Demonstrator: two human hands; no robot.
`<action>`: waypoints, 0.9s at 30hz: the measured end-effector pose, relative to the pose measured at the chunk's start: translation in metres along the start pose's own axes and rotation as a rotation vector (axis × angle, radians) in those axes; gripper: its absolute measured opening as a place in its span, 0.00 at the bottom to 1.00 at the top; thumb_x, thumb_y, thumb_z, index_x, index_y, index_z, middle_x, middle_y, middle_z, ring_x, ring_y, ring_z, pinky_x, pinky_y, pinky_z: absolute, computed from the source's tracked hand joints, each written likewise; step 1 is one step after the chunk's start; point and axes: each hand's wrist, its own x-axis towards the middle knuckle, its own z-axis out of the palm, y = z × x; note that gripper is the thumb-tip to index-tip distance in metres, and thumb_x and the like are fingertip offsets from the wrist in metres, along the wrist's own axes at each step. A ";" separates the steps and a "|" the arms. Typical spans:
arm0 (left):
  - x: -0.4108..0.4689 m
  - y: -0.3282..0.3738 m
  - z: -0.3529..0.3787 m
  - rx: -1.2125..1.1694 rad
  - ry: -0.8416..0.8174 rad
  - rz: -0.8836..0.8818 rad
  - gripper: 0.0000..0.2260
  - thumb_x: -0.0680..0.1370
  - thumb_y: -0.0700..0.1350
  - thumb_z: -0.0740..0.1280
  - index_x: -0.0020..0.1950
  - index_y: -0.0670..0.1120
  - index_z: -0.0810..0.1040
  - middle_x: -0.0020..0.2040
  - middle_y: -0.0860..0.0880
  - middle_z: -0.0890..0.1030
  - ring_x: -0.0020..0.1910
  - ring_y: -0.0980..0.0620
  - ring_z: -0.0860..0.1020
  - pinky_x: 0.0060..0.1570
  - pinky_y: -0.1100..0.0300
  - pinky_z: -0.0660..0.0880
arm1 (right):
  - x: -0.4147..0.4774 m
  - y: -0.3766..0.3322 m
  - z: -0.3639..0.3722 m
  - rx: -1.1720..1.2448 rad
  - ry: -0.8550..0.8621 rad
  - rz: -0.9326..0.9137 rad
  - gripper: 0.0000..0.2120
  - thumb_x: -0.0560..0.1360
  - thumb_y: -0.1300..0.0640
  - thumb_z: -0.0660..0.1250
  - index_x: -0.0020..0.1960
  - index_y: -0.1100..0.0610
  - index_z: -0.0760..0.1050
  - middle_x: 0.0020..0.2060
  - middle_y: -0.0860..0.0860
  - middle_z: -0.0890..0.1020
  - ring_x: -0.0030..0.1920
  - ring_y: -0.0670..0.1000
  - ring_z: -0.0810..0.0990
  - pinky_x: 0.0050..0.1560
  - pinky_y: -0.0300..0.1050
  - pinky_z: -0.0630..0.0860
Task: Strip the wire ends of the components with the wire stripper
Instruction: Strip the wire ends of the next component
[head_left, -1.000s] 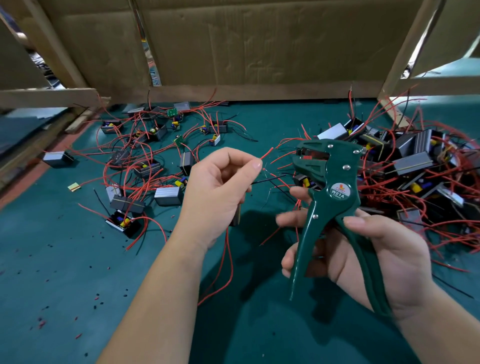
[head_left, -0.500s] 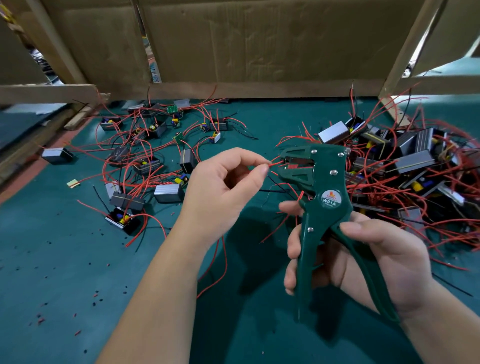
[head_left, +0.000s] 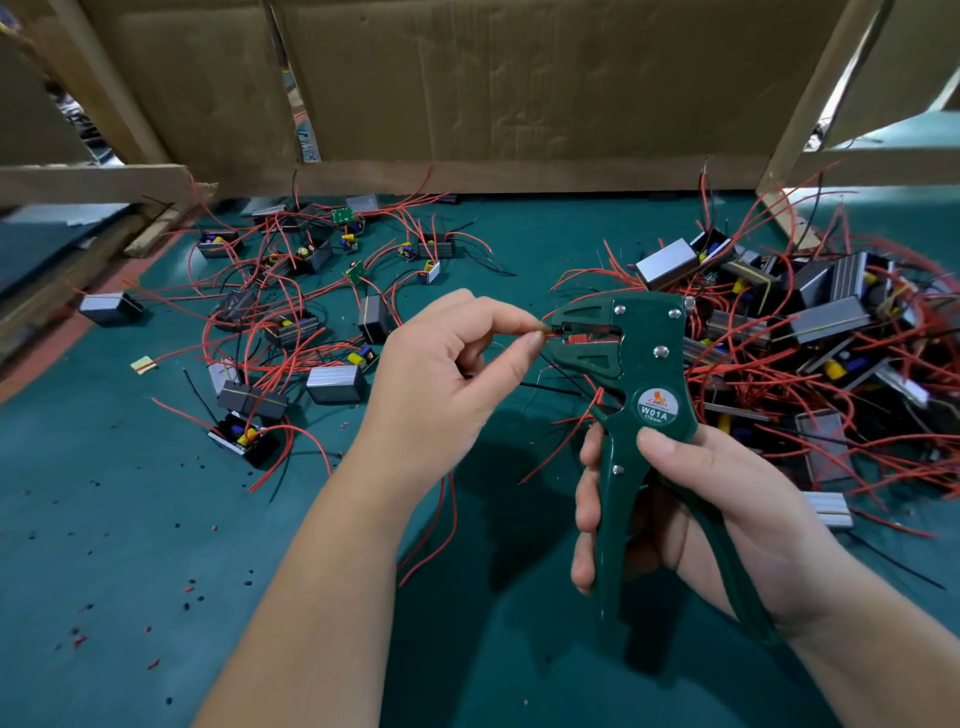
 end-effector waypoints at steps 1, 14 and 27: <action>0.000 0.000 0.000 0.000 -0.004 0.000 0.04 0.76 0.42 0.70 0.46 0.52 0.80 0.31 0.52 0.64 0.32 0.59 0.65 0.36 0.68 0.62 | 0.000 0.000 0.000 -0.005 0.006 0.001 0.24 0.64 0.43 0.77 0.49 0.60 0.77 0.36 0.64 0.79 0.34 0.66 0.80 0.36 0.57 0.77; 0.000 -0.003 0.001 0.008 -0.030 -0.004 0.05 0.74 0.42 0.69 0.45 0.53 0.80 0.30 0.47 0.69 0.32 0.61 0.67 0.36 0.71 0.62 | 0.001 0.002 -0.002 -0.037 0.015 0.011 0.25 0.65 0.41 0.76 0.49 0.60 0.77 0.37 0.63 0.79 0.34 0.66 0.80 0.36 0.56 0.77; -0.001 -0.002 0.001 -0.008 -0.013 -0.008 0.06 0.74 0.42 0.70 0.44 0.54 0.79 0.31 0.49 0.70 0.33 0.60 0.67 0.36 0.70 0.63 | -0.001 0.002 -0.002 -0.060 0.020 0.014 0.26 0.64 0.38 0.75 0.47 0.60 0.77 0.35 0.63 0.78 0.31 0.65 0.79 0.33 0.54 0.77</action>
